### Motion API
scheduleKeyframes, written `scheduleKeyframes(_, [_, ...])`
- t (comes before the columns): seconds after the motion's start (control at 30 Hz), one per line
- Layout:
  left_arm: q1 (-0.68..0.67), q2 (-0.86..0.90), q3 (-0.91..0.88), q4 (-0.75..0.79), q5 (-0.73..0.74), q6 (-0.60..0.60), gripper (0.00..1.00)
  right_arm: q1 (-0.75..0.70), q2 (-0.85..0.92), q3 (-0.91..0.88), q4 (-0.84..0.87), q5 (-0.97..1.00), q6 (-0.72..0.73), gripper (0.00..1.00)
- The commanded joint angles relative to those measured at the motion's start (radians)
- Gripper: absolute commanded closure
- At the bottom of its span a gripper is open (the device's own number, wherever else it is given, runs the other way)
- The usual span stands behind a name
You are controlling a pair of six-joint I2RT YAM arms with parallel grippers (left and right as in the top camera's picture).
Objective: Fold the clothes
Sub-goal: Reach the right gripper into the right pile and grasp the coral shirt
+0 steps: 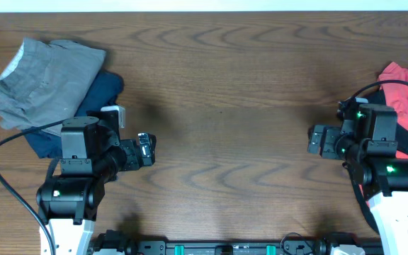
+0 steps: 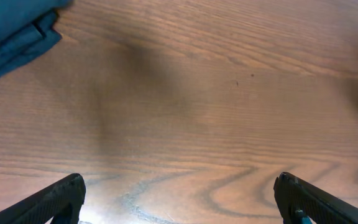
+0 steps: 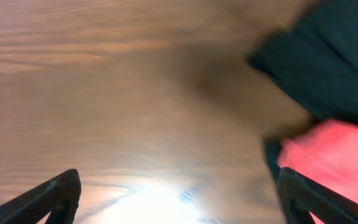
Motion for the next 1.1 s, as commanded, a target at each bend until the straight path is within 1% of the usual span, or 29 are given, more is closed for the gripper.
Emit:
scheduleKeyframes(0.0, [0.004, 0.001, 0.023, -0.002, 0.020, -0.010, 0.02, -0.037, 0.019, 0.023, -0.072, 0.335, 0.269, 0.01])
scheduleKeyframes(0.07, [0.004, 0.002, 0.023, 0.000, 0.020, -0.009, 0.02, -0.072, 0.040, 0.023, -0.117, 0.423, 0.365, 0.01])
scheduleKeyframes(0.23, [0.004, 0.002, 0.023, 0.006, 0.020, -0.009, 0.02, -0.171, 0.132, 0.023, -0.117, 0.415, 0.378, 0.01])
scheduleKeyframes(0.33, [0.004, 0.002, 0.023, 0.005, 0.020, -0.010, 0.02, -0.209, 0.200, 0.023, -0.113, 0.415, 0.410, 0.01])
scheduleKeyframes(0.4, [0.004, 0.002, 0.023, 0.005, 0.020, -0.010, 0.02, -0.219, 0.245, 0.023, -0.098, 0.417, 0.410, 0.05])
scheduleKeyframes(0.67, [0.004, 0.002, 0.023, -0.001, 0.020, -0.010, 0.02, -0.225, 0.397, 0.023, -0.035, 0.422, 0.436, 0.30])
scheduleKeyframes(1.07, [0.004, 0.002, 0.023, -0.001, 0.020, -0.010, 0.02, -0.225, 0.580, 0.022, 0.016, 0.418, 0.436, 0.31])
